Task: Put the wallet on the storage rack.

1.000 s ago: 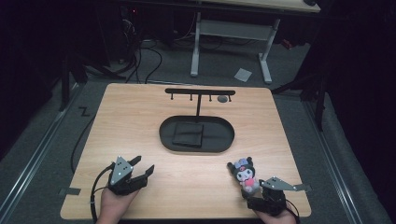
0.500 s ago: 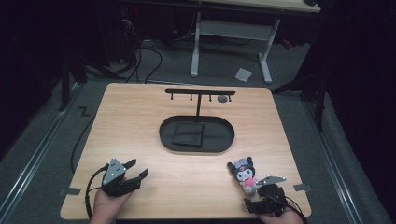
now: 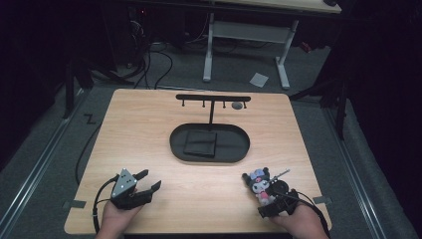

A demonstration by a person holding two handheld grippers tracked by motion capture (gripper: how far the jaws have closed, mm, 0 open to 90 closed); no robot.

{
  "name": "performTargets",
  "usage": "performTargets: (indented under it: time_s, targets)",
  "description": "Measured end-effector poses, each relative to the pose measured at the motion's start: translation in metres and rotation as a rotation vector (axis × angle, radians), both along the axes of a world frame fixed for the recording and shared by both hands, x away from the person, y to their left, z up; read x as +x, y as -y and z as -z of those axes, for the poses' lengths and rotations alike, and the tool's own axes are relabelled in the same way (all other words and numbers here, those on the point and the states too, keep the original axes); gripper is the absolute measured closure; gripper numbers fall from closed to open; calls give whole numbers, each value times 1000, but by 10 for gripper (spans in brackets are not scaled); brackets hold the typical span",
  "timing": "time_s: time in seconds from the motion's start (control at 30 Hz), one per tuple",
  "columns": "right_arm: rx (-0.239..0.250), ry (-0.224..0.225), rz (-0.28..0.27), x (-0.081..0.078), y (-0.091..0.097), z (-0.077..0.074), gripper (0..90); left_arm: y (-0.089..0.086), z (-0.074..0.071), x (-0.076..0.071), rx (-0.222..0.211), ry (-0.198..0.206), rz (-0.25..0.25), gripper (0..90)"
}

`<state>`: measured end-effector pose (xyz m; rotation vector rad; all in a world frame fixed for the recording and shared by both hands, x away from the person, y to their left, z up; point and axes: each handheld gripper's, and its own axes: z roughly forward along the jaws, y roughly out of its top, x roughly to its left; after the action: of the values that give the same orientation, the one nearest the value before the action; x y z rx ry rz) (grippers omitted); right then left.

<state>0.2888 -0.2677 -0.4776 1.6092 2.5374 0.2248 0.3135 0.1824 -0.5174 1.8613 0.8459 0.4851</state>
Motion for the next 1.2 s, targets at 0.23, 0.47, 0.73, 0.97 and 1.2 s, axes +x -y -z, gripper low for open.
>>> performTargets:
  time_s: [0.23, 0.47, 0.73, 0.97, 1.2]
  targets:
    - [-25, -26, -10, 15, -7, -5, 150, 3, 0, -1, 17, 11, 19, 353]
    - [-55, -65, -13, 37, -12, -5, 176, 3, 1, -1, 18, 10, 27, 351]
    - [-80, -96, -9, 43, -17, 2, 318, 4, 1, -1, 18, 14, 30, 352]
    - [-89, -116, 3, 44, -19, 6, 435, 4, -1, -3, 15, 29, 33, 352]
    - [-73, -85, 8, 44, -16, -4, 461, 4, -1, -2, 17, 29, 33, 352]
